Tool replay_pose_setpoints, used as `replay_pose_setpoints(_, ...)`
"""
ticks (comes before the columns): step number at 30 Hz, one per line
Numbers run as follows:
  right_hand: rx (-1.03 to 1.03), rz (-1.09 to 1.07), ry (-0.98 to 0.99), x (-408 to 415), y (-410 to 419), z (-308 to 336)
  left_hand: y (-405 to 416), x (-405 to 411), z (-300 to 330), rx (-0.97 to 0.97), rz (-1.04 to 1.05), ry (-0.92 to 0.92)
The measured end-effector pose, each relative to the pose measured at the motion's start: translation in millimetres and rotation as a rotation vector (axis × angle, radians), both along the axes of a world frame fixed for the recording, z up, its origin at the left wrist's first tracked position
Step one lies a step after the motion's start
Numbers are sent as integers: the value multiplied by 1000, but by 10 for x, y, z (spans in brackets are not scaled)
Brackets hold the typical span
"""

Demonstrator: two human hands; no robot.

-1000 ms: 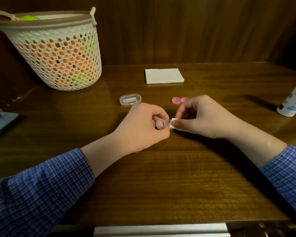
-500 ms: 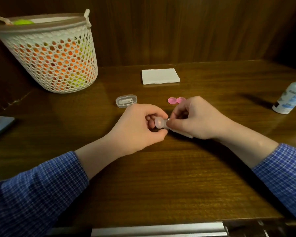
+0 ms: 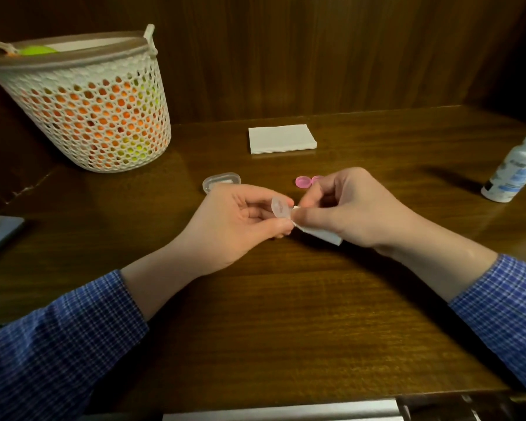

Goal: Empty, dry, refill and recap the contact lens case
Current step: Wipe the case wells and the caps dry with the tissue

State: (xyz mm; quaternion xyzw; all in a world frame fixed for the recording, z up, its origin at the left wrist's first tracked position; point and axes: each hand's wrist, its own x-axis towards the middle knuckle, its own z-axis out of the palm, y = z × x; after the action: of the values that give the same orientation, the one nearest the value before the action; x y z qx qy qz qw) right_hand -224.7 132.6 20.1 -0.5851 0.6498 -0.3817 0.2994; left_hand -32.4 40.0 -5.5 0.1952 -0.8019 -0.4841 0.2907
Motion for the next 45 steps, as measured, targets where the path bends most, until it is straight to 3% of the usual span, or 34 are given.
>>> replay_pose_setpoints(6,-234,-25,279,82,58,-91,-52,33,-2,103,-77,-34)
replay_pose_setpoints(12,-469,131,499,65,81,-108,-96,60,44,279,-222,-74)
replay_pose_setpoints(16,-400,23,384,98,98,-72,-31,41,24,186,-117,14)
replay_pose_setpoints(21,-221,-153,212,125,41,-57,77,14,27,-64,16,95)
replay_pose_setpoints(28,60,-155,-352,87,-36,-48,164,-20,4,-461,141,153)
replay_pose_setpoints(32,-28,-145,-229,97,-14,-35,138,-32,-5,-460,146,159)
replay_pose_setpoints(37,-206,-135,37,70,1,-28,134,-17,44,-298,77,83)
replay_pose_setpoints(41,-370,-109,253,25,31,3,50,-52,122,227,160,9)
replay_pose_setpoints(43,-393,-24,354,22,47,4,-5,-59,151,497,88,-40)
replay_pose_setpoints(45,-410,46,436,34,52,-2,-34,-32,142,622,-30,-61)
